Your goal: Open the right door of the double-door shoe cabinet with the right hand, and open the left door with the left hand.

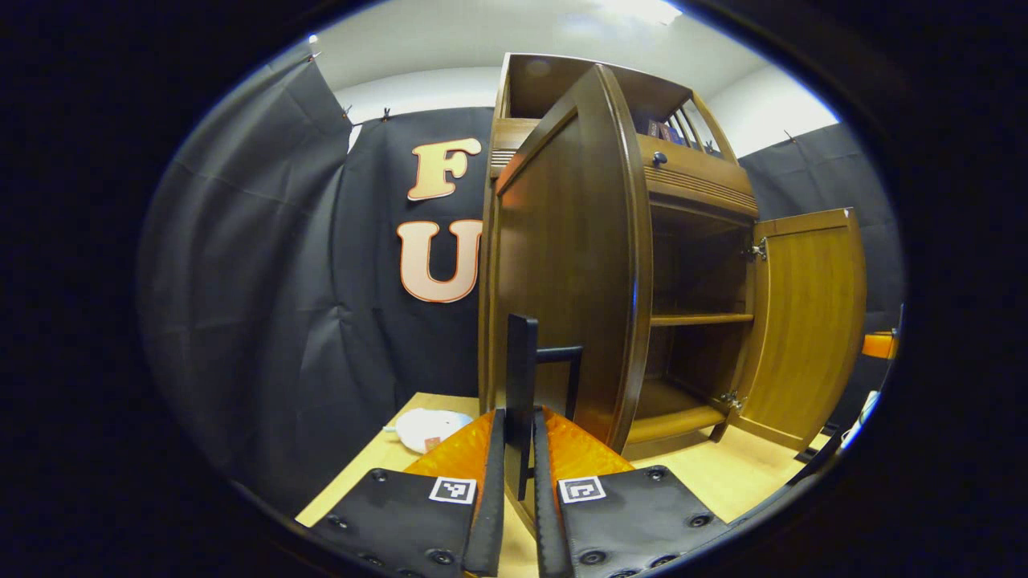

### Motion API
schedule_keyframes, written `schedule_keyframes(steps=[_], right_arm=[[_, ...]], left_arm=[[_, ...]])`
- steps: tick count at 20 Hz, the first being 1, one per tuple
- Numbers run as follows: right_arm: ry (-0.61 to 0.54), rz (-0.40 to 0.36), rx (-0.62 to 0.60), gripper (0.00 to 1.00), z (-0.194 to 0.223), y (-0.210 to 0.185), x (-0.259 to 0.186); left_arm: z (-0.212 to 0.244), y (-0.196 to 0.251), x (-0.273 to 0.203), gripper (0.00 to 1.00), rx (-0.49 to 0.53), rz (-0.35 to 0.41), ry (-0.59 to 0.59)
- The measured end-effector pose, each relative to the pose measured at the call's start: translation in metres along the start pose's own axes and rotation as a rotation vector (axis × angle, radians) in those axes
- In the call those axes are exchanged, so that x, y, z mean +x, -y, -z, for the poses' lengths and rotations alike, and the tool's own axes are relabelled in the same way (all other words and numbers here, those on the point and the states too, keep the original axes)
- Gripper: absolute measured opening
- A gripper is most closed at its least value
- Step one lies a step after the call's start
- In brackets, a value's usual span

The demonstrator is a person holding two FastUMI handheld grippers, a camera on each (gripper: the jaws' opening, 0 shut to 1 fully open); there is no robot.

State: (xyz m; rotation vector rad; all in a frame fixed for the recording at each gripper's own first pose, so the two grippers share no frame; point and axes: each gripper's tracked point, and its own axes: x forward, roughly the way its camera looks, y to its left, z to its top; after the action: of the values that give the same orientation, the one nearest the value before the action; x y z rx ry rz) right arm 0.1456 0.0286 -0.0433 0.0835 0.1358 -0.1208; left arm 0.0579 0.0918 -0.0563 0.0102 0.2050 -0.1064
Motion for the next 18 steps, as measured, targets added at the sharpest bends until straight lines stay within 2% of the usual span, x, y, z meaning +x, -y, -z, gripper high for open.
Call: schedule_keyframes(steps=[3, 4, 5, 7, 8, 11, 13, 14, 15, 16, 17, 18], right_arm=[[0.007, 0.024, -0.010, 0.98, -0.001, -0.013, -0.001], [0.008, 0.028, -0.009, 0.99, -0.001, -0.020, -0.002], [0.007, 0.032, -0.010, 0.99, -0.001, -0.025, -0.001], [0.011, 0.039, -0.017, 0.99, -0.002, -0.037, -0.003], [0.014, 0.044, -0.021, 0.99, -0.002, -0.041, -0.004], [0.018, 0.053, -0.030, 0.99, -0.002, -0.052, -0.007], [0.013, 0.058, -0.035, 0.99, -0.001, -0.057, -0.009], [0.010, 0.056, -0.038, 0.99, -0.001, -0.060, -0.009], [0.012, 0.052, -0.038, 0.99, -0.002, -0.063, -0.008], [0.015, 0.045, -0.036, 0.99, -0.004, -0.066, -0.007], [0.018, 0.039, -0.034, 0.86, -0.005, -0.069, -0.007], [0.016, 0.036, -0.036, 0.90, -0.004, -0.070, -0.006]], left_arm=[[-0.002, -0.028, 0.003, 0.21, 0.006, 0.001, 0.006], [0.000, -0.034, 0.003, 0.21, 0.002, 0.019, 0.002], [-0.001, -0.037, 0.004, 0.16, -0.001, 0.044, 0.002], [0.000, -0.051, 0.005, 0.17, 0.015, 0.074, 0.001], [0.000, -0.057, 0.003, 0.12, 0.029, 0.083, 0.002], [0.000, -0.069, 0.004, 0.17, 0.032, 0.121, 0.011], [0.000, -0.077, 0.007, 0.17, 0.033, 0.132, 0.023], [-0.001, -0.081, 0.006, 0.12, 0.034, 0.139, 0.030], [-0.001, -0.083, 0.006, 0.12, 0.035, 0.147, 0.037], [-0.001, -0.085, 0.005, 0.17, 0.038, 0.156, 0.044], [-0.001, -0.087, 0.005, 0.17, 0.040, 0.163, 0.050], [-0.001, -0.090, 0.004, 0.17, 0.037, 0.167, 0.057]])
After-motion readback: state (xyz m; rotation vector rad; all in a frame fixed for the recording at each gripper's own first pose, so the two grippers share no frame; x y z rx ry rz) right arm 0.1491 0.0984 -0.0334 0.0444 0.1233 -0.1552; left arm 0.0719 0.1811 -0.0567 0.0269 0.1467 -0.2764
